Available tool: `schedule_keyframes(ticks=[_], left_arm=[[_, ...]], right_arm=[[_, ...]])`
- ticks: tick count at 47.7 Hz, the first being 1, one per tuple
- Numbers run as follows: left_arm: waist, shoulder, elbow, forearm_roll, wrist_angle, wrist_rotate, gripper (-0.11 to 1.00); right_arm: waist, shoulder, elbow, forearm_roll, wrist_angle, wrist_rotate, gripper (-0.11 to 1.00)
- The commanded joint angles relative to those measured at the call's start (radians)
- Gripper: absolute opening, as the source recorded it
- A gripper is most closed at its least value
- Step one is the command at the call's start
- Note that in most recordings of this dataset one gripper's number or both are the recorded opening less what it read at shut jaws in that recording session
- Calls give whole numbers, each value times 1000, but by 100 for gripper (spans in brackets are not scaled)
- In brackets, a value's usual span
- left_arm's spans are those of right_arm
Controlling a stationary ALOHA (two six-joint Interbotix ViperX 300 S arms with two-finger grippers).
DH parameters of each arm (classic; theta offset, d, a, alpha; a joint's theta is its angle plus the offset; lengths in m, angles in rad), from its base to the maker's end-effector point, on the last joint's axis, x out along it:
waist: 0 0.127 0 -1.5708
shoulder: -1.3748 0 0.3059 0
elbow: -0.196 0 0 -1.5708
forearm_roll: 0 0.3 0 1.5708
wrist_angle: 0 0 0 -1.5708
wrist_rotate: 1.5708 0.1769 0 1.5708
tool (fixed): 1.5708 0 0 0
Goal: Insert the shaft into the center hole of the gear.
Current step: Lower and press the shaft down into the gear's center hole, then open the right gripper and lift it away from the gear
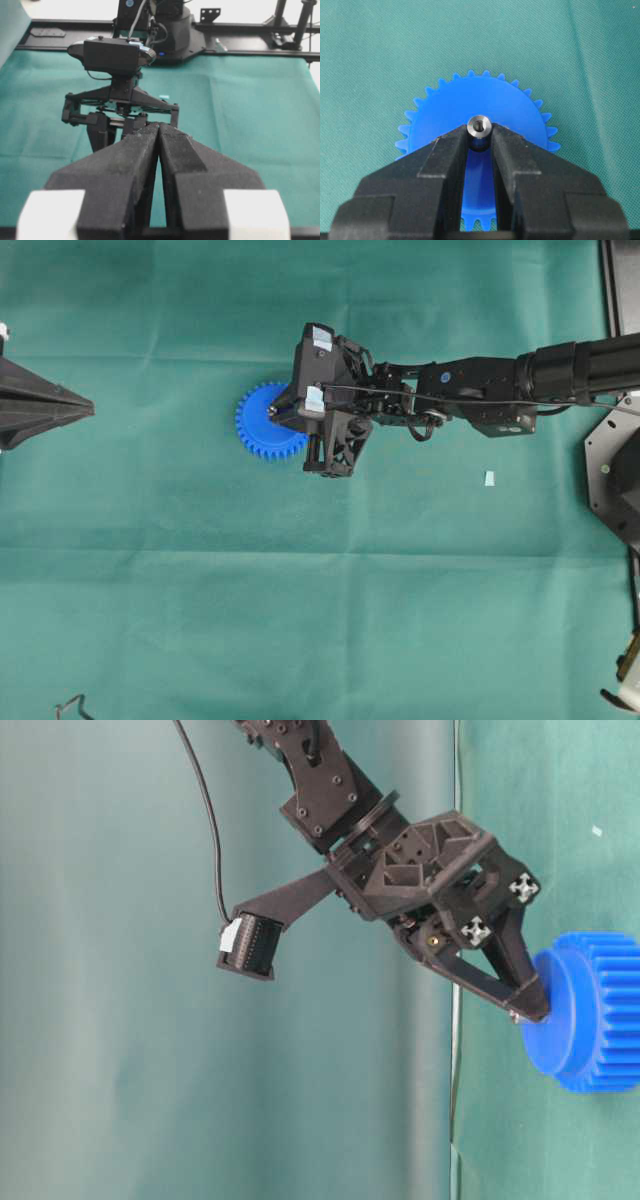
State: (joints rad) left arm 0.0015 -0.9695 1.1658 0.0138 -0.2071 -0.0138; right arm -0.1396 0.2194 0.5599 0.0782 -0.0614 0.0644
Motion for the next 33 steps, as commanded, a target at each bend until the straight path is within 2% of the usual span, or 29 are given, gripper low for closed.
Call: schedule_keyframes(ticks=[1,7,15,21,23,28,33], left_arm=[[3,8,-26,2,-5,0,0],[3,8,-26,2,-5,0,0],[3,8,-28,2,-6,0,0],[2,8,-26,3,-5,0,0],[3,8,-28,2,-6,0,0],[3,6,-26,2,-6,0,0],[3,8,-26,2,-5,0,0]], right_arm=[[-2,-9,-11,0,8,3,17],[-2,-9,-12,0,6,3,20],[-2,-11,-12,-2,2,2,67],[-2,-11,-12,0,2,3,93],[-2,-11,-11,0,2,3,95],[-2,-12,-12,0,2,3,90],[-2,-31,-12,0,6,3,91]])
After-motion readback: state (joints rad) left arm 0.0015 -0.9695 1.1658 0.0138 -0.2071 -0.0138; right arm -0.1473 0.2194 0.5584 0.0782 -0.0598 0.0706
